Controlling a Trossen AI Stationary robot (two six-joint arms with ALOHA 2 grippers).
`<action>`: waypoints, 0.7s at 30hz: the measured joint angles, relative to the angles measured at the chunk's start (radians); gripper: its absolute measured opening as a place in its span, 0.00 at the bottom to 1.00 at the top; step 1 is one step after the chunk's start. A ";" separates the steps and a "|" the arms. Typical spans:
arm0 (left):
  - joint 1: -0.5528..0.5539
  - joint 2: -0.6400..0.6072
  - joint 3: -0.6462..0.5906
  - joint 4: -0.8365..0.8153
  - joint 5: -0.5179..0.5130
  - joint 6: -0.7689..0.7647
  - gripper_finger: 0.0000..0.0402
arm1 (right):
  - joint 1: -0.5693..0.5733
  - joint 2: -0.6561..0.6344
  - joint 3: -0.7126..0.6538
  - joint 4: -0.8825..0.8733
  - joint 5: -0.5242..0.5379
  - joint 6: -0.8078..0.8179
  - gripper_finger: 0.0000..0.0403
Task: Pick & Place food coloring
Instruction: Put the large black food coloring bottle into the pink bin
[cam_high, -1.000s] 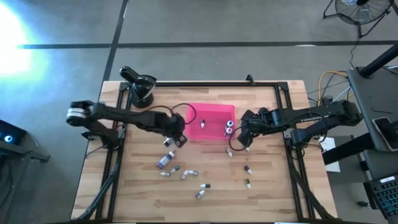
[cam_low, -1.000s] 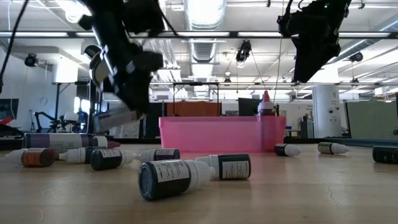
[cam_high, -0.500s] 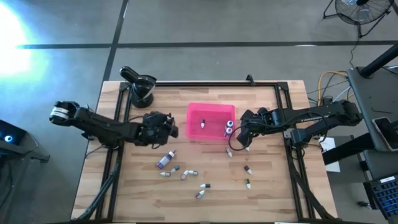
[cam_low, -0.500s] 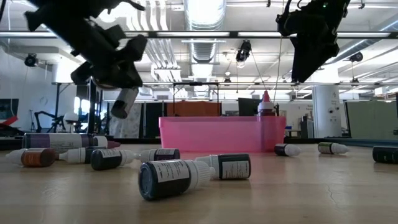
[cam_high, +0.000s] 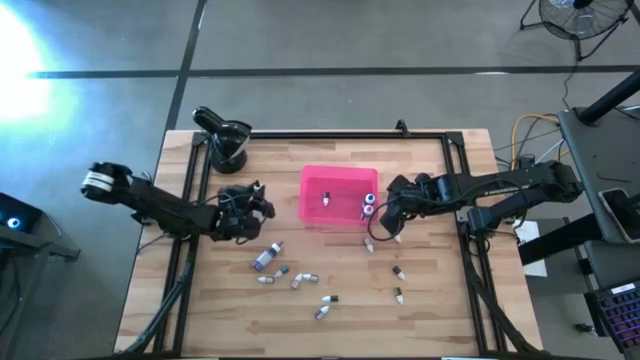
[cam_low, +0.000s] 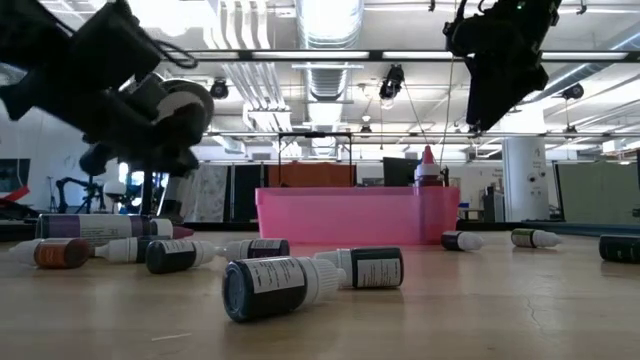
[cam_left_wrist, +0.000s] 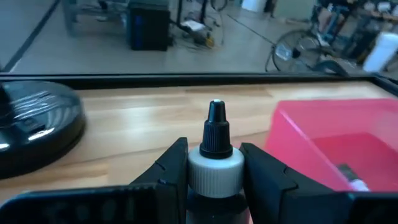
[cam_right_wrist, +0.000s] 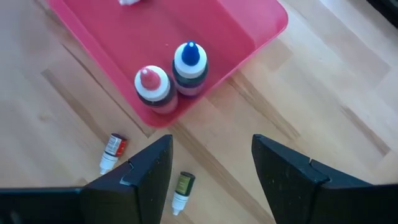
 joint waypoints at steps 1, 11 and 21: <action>0.000 0.006 -0.019 0.023 -0.011 -0.009 0.22 | 0.000 0.000 0.003 0.001 0.001 -0.005 0.53; 0.000 0.091 -0.076 0.134 -0.139 -0.009 0.22 | -0.060 0.000 0.006 -0.001 0.025 -0.179 0.53; 0.000 0.219 -0.049 0.139 -0.173 -0.041 0.22 | -0.145 0.000 0.006 0.012 0.027 -0.301 0.53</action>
